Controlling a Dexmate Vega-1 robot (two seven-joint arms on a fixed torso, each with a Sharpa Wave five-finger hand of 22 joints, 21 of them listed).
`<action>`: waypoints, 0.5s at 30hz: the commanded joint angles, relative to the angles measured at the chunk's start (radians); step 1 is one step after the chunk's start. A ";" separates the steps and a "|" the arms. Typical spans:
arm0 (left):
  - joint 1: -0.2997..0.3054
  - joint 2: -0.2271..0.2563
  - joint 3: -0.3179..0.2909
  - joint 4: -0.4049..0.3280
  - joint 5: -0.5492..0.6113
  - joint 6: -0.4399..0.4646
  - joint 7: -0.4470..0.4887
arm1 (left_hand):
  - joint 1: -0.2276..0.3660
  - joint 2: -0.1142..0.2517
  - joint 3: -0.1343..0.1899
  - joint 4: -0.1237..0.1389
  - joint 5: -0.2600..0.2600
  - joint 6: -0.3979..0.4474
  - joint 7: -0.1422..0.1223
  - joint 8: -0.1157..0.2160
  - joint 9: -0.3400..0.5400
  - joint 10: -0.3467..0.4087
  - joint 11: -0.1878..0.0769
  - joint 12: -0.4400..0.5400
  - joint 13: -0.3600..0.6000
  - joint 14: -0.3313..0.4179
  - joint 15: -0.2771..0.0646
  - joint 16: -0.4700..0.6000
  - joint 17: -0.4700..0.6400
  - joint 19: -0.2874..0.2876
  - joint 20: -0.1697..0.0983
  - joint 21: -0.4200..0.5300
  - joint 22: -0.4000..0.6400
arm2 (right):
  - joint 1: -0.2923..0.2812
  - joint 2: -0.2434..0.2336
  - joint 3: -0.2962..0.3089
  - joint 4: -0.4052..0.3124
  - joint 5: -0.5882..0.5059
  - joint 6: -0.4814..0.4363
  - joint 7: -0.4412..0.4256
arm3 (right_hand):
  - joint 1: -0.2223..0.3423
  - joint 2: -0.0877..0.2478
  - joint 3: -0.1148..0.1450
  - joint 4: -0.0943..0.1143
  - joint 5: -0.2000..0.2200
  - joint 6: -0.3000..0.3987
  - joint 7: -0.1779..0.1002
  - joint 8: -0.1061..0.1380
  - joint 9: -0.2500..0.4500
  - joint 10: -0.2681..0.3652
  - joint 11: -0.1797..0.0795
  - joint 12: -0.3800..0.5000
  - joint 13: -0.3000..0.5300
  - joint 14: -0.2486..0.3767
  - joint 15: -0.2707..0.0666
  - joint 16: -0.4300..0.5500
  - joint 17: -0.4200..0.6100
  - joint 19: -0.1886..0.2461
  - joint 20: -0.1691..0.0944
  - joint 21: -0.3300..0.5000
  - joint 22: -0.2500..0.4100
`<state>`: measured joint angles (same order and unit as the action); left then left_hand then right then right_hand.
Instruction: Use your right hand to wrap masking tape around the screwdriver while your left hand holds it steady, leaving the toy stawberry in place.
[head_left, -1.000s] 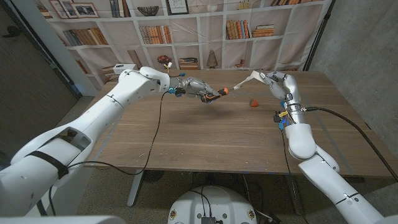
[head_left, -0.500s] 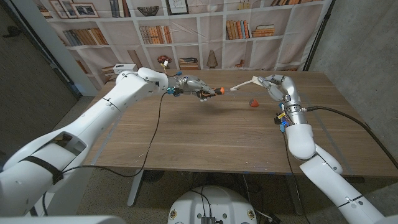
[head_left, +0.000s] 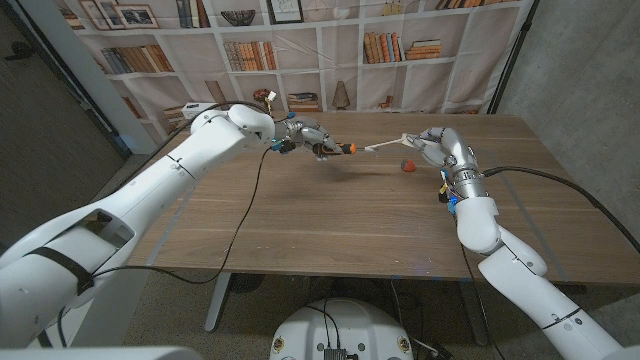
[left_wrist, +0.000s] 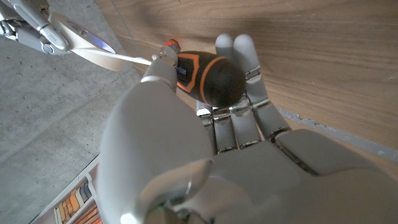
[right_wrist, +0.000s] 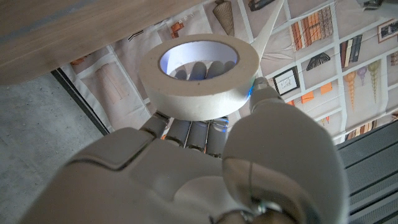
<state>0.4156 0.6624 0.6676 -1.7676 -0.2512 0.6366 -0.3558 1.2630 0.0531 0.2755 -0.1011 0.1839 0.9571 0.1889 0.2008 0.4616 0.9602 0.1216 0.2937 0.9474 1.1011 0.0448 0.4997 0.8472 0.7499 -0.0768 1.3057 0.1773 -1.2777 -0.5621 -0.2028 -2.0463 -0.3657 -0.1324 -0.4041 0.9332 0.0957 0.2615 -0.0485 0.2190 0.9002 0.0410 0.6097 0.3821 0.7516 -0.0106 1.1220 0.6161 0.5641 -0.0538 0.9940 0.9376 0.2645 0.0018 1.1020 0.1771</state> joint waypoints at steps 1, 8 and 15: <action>-0.037 0.010 0.079 -0.057 0.162 0.061 0.042 | 0.027 0.038 0.296 -0.058 0.003 0.034 -0.026 0.006 0.078 0.092 -0.089 -0.003 0.004 0.240 -0.267 -0.001 0.001 -0.004 -0.103 0.004 0.001 | 0.043 -0.051 -0.061 0.016 -0.038 -0.134 0.083 | 0.083 0.087 0.185 -0.017 0.004 0.006 -0.009 0.171 0.001 -0.009 -0.011 0.007 0.003 -0.001 -0.089 -0.005 0.001 0.000 -0.002 -0.003 0.001; -0.069 0.004 0.143 -0.061 0.274 0.092 0.048 | 0.027 0.037 0.297 -0.058 0.003 0.035 -0.027 0.005 0.075 0.093 -0.089 -0.008 -0.003 0.238 -0.267 -0.001 0.000 -0.005 -0.103 0.004 0.000 | 0.068 -0.079 -0.088 0.028 -0.024 -0.173 0.119 | 0.083 0.087 0.184 -0.018 0.003 0.007 -0.008 0.170 -0.003 -0.009 -0.012 0.005 0.000 0.003 -0.091 -0.007 -0.003 0.001 -0.001 -0.005 0.001; -0.096 -0.017 0.180 -0.026 0.326 0.097 0.007 | 0.029 0.035 0.297 -0.060 0.002 0.038 -0.027 0.004 0.072 0.095 -0.089 -0.020 -0.023 0.236 -0.268 -0.005 -0.007 -0.004 -0.103 0.005 0.001 | 0.097 -0.095 -0.120 0.051 0.003 -0.214 0.151 | 0.083 0.088 0.182 -0.019 0.003 0.005 -0.009 0.170 -0.003 -0.007 -0.007 0.004 -0.006 0.005 -0.091 -0.004 -0.002 0.003 0.000 -0.005 0.001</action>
<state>0.3708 0.6673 0.7617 -1.8131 -0.0343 0.7075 -0.3203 1.2604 0.0557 0.2755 -0.1011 0.1798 0.9558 0.1877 0.1985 0.4615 0.9603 0.1215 0.2769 0.9277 1.1009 0.0446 0.4986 0.8417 0.7498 -0.0767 1.3055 0.1773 -1.2192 -0.6259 -0.2788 -2.0212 -0.3902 -0.2570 -0.3201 0.9332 0.0957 0.2615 -0.0485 0.2165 0.9002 0.0410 0.6097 0.3758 0.7499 -0.0089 1.1220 0.6113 0.5641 -0.0537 0.9940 0.9352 0.2645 0.0018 1.0982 0.1771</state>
